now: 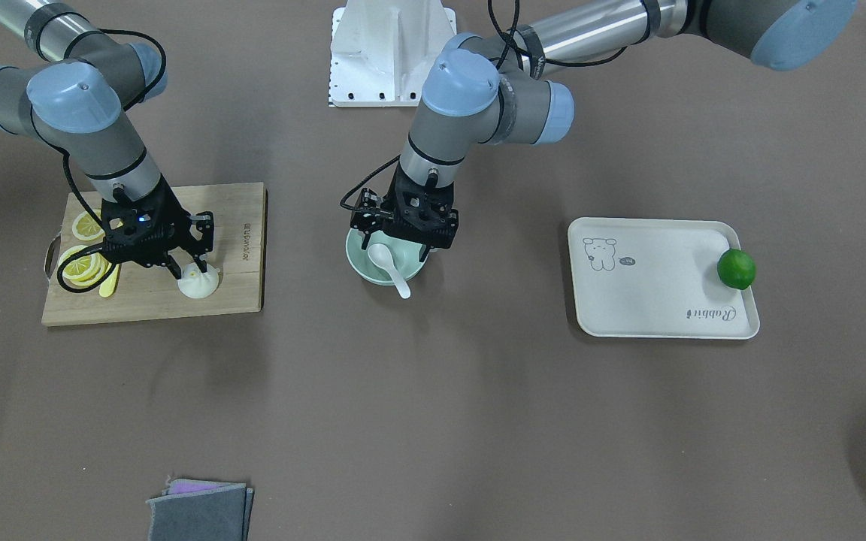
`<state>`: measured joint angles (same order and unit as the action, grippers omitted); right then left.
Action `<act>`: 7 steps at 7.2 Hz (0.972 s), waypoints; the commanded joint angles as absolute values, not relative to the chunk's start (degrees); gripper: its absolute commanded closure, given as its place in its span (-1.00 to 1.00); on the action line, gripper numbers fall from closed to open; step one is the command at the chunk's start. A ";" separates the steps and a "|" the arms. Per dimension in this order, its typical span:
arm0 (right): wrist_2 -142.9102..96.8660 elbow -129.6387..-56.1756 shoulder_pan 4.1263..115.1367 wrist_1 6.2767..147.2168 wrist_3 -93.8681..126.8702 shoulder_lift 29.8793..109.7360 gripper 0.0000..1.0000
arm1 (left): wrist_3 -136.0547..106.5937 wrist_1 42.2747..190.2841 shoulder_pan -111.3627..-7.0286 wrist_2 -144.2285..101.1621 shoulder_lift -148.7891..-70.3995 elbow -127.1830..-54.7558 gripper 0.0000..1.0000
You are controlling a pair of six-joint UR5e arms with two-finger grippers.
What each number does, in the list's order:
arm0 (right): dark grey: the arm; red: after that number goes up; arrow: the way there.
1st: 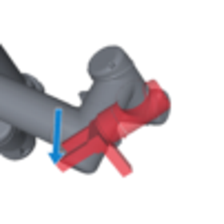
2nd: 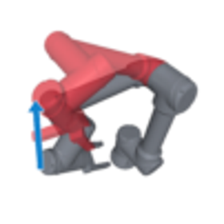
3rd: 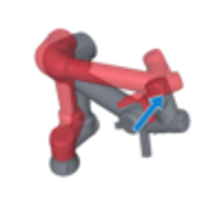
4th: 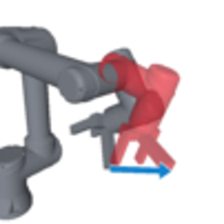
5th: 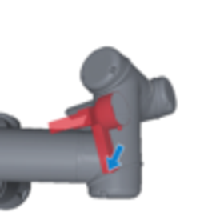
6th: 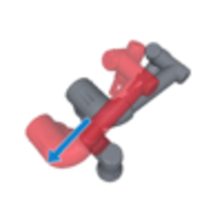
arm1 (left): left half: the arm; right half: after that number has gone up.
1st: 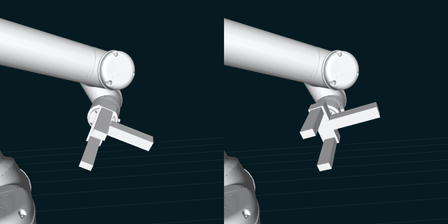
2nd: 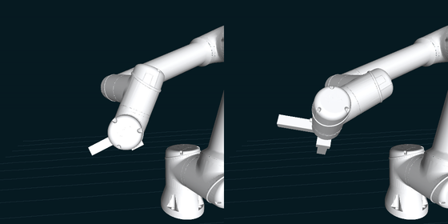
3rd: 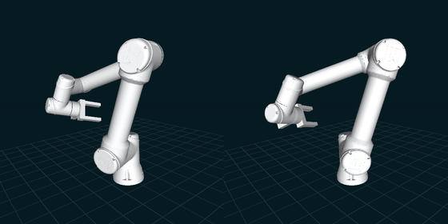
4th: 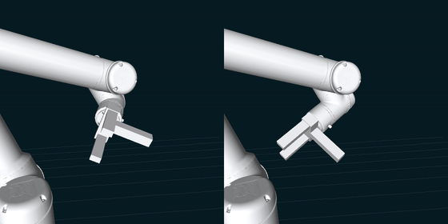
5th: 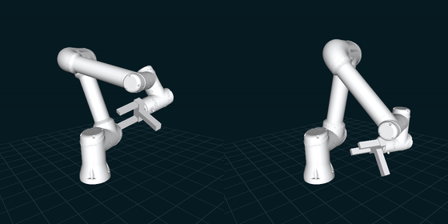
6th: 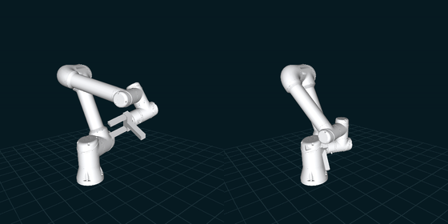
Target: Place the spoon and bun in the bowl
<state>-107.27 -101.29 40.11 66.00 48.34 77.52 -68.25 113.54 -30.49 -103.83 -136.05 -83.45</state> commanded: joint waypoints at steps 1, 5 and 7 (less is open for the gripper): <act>-107.67 -101.69 39.90 66.01 48.34 77.52 1.00 | -68.29 113.55 -31.37 -103.80 -135.36 -84.11 -0.92; -108.10 -105.37 41.13 68.36 49.47 75.08 1.00 | -67.59 112.94 -35.66 -109.03 -125.39 -97.24 -0.92; -107.32 -106.87 38.69 77.66 57.35 66.14 1.00 | -60.44 113.20 -44.00 -120.81 -117.98 -101.85 -0.92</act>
<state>-107.87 -106.04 40.34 72.79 52.96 71.15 -65.32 113.19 -39.62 -114.92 -122.45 -98.69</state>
